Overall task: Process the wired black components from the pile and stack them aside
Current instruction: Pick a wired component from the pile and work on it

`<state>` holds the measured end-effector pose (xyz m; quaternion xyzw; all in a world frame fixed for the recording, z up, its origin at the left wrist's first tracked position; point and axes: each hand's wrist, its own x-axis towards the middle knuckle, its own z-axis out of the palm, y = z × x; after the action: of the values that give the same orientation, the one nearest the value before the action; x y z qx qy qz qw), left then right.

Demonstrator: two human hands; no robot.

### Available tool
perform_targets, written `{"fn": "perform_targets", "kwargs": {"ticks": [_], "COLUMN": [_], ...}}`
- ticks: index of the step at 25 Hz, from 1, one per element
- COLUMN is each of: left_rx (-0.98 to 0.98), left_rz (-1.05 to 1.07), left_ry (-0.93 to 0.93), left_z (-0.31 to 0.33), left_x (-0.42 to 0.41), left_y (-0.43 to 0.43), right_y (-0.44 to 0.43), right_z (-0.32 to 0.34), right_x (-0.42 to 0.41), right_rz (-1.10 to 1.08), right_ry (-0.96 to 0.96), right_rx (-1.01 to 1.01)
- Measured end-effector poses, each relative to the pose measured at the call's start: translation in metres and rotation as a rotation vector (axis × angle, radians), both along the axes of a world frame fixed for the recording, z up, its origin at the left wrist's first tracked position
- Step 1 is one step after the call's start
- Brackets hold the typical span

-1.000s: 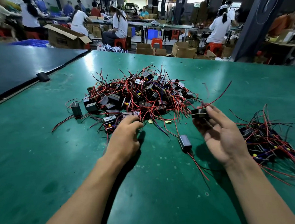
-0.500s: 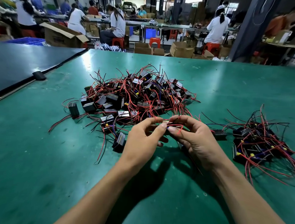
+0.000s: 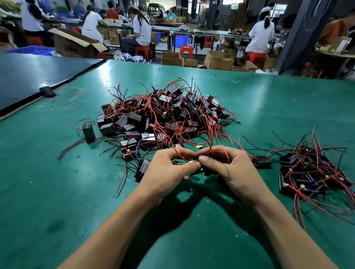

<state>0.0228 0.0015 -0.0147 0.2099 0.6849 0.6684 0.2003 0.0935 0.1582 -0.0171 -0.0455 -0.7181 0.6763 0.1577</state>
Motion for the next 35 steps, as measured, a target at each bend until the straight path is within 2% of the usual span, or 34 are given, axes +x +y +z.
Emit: {"fn": "perform_targets", "kwargs": {"ticks": [7,15,17,20,25,28,32,35], "left_rx": [0.04,0.248,0.201,0.041,0.054,0.13,0.237,0.263], "left_rz": [0.062,0.076,0.116,0.148,0.175,0.272,0.298,0.292], "left_ry": [-0.005,-0.22,-0.142,0.122,0.205,0.068,-0.243,-0.442], "left_z": [0.003,0.007,0.003,-0.001,0.0,0.0,0.004,0.007], "left_x": [0.0,-0.007,-0.009,-0.009,-0.007,-0.008,-0.008,-0.013], "left_y": [0.0,0.001,0.001,0.001,0.002,0.006,0.007,0.002], "right_y": [0.002,-0.004,-0.009,-0.019,-0.03,-0.035,-0.033,-0.03], "right_z": [0.005,0.004,0.002,0.0,-0.002,-0.002,-0.005,-0.006], "right_x": [0.004,-0.001,-0.002,-0.003,-0.009,-0.011,-0.009,-0.006], "right_rz": [0.085,-0.032,-0.038,-0.049,-0.062,-0.127,-0.263,-0.245], "right_ry": [-0.088,-0.082,-0.089,-0.132,-0.174,-0.081,0.001,-0.014], "right_rx": [-0.078,-0.216,-0.179,-0.138,-0.333,-0.418,-0.066,0.003]}}
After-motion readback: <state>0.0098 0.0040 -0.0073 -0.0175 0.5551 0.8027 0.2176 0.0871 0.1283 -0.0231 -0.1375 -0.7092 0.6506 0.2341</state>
